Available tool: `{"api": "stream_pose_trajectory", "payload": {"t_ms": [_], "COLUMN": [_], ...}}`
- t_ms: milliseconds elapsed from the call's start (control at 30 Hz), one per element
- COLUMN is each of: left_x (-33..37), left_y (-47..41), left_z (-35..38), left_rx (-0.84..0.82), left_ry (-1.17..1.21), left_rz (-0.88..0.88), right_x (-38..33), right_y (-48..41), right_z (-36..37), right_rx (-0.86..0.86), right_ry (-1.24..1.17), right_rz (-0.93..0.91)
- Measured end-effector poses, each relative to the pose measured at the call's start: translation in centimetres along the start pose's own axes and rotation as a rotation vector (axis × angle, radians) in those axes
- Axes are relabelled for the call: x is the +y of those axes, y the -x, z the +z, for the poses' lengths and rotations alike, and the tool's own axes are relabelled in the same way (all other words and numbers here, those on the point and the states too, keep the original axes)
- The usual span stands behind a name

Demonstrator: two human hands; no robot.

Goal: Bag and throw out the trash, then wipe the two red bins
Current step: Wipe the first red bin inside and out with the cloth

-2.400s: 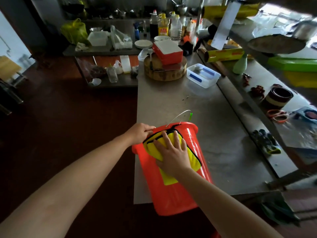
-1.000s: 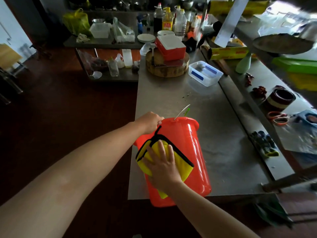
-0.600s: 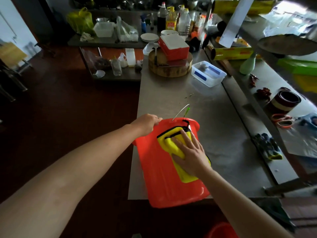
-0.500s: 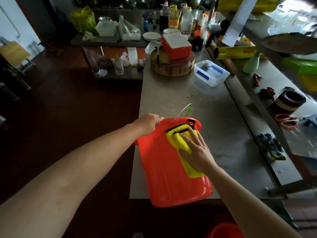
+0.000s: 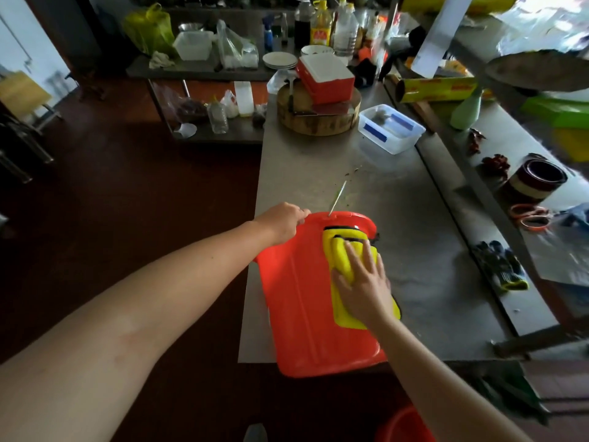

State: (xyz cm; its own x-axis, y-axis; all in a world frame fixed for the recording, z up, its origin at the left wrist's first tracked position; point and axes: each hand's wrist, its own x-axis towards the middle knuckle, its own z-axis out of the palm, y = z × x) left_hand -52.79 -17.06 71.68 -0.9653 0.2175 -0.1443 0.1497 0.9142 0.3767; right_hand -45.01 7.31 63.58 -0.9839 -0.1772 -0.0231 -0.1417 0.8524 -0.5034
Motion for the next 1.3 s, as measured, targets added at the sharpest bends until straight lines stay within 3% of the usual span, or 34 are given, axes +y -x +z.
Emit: {"api": "stream_pose_trajectory", "payload": {"t_ms": [100,267,433,700,1000,1200,1300], "left_x": [0.5,0.5,-0.4,-1.1,-0.7,-1.2,-2.6], "left_y": [-0.4,-0.9,-0.7,-0.4,0.5,3.5,4.6], "left_z": [0.1,0.4,0.5,1.0,1.9,4.5,3.7], "left_rx": [0.003,-0.002,0.027,0.073,0.114,0.048,-0.081], "left_ry": [0.018,0.0,-0.027,-0.025,0.099,-0.039,-0.166], "left_rz": [-0.012,0.0,0.007,0.02,-0.004,0.048,0.095], "right_x": [-3.1,-6.2,-6.4,-1.0,4.2,4.5,4.6], "right_y": [2.7,5.7,5.8,5.5,4.3,4.0,3.8], "right_z": [1.6,4.0,4.0,1.7,-0.8,-1.1,-1.0], "right_rx": [0.018,-0.056,-0.148,0.072,-0.014,-0.048,-0.063], "right_ry": [0.271,0.511,0.53,0.268,-0.24,-0.267,-0.258], "right_rz": [-0.168,-0.402,-0.473,-0.202,0.262,0.276,0.272]}}
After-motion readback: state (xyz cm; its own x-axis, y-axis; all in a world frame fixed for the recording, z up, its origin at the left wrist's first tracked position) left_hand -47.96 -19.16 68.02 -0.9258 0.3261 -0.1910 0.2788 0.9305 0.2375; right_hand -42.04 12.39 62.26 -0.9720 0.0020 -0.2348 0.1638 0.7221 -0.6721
